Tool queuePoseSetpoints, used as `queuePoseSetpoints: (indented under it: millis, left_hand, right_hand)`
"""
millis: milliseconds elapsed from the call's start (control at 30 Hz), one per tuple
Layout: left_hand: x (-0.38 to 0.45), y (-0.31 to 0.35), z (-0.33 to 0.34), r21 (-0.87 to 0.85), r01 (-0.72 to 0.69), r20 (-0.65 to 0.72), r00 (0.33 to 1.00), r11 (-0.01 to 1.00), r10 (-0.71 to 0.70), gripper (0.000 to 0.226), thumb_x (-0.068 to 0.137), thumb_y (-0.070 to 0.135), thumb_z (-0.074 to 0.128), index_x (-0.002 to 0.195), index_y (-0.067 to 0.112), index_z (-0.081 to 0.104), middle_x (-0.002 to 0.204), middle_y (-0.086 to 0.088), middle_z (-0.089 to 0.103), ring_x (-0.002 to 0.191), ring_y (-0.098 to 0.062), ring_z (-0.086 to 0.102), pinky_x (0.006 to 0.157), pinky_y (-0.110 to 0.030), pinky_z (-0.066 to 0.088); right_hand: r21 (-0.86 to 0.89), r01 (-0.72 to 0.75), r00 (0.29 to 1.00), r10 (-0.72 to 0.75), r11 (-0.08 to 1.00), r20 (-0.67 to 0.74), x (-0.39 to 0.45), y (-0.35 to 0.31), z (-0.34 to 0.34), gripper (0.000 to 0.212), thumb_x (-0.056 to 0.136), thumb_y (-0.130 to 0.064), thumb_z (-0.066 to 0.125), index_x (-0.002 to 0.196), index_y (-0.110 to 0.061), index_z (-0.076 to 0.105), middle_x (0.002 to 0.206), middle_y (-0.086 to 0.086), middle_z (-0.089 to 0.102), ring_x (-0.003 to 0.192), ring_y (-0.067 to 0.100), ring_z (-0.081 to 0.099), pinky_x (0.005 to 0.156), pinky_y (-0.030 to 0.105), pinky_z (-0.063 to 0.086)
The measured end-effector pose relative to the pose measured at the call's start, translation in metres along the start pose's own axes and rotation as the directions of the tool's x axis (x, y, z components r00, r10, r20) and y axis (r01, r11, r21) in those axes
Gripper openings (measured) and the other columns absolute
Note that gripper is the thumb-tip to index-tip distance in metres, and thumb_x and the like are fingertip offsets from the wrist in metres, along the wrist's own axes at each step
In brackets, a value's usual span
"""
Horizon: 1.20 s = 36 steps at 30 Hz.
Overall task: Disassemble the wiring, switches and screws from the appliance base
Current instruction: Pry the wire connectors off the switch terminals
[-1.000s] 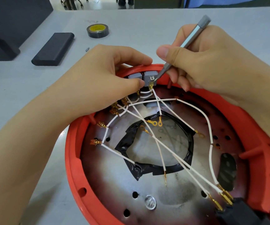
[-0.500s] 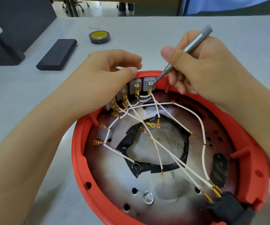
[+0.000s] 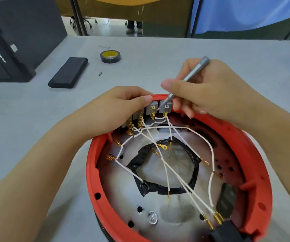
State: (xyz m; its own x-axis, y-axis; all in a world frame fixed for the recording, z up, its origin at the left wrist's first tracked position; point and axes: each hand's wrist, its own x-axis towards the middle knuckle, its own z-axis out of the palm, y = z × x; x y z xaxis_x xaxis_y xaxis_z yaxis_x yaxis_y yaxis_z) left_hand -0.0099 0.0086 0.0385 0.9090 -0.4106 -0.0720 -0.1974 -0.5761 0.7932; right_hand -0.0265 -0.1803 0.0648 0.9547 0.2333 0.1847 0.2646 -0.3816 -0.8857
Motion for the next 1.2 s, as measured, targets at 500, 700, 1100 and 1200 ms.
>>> queuePoseSetpoints:
  millis: [500,700,1100,1200]
  left_hand:
    - [0.006,-0.009,0.001,-0.026,-0.043,-0.017,0.999,0.999,0.042,0.02,0.094,0.043,0.05,0.099,0.041,0.069,0.096,0.015,0.072,0.097,-0.012,0.067,0.096,-0.039,0.048]
    - [0.006,-0.01,0.001,-0.035,-0.051,-0.014,0.999,0.998,0.051,0.019,0.093,0.043,0.051,0.098,0.043,0.07,0.096,0.007,0.073,0.097,-0.02,0.067,0.093,-0.043,0.05]
    - [0.006,-0.011,0.0,-0.108,-0.046,-0.01,0.999,0.993,0.045,0.018,0.094,0.037,0.054,0.1,0.034,0.071,0.097,0.008,0.074,0.096,-0.016,0.069,0.098,-0.044,0.047]
    - [0.005,-0.011,0.0,-0.118,-0.031,0.005,0.999,0.993,0.032,0.018,0.093,0.039,0.056,0.102,0.033,0.071,0.099,0.003,0.074,0.098,-0.025,0.068,0.097,-0.051,0.047]
  right_hand:
    - [-0.011,0.13,0.991,-0.13,0.991,0.016,0.012,0.024,-0.002,0.027,0.086,-0.024,0.069,0.068,-0.018,0.051,0.053,0.002,0.06,0.039,0.011,0.05,0.043,0.018,0.04]
    - [-0.084,0.155,0.987,-0.151,0.984,0.05,0.01,0.022,-0.002,0.027,0.086,-0.024,0.069,0.069,-0.015,0.051,0.051,-0.002,0.06,0.041,0.01,0.052,0.049,0.03,0.047]
    - [-0.061,0.077,0.986,-0.067,0.995,0.15,0.026,0.022,0.001,0.029,0.093,-0.03,0.059,0.07,-0.016,0.047,0.054,-0.001,0.051,0.037,0.005,0.043,0.043,0.014,0.034]
    - [-0.069,0.046,0.985,-0.034,0.997,0.167,0.03,0.019,0.001,0.032,0.094,-0.03,0.058,0.067,-0.016,0.047,0.055,0.002,0.051,0.035,0.005,0.041,0.04,0.013,0.033]
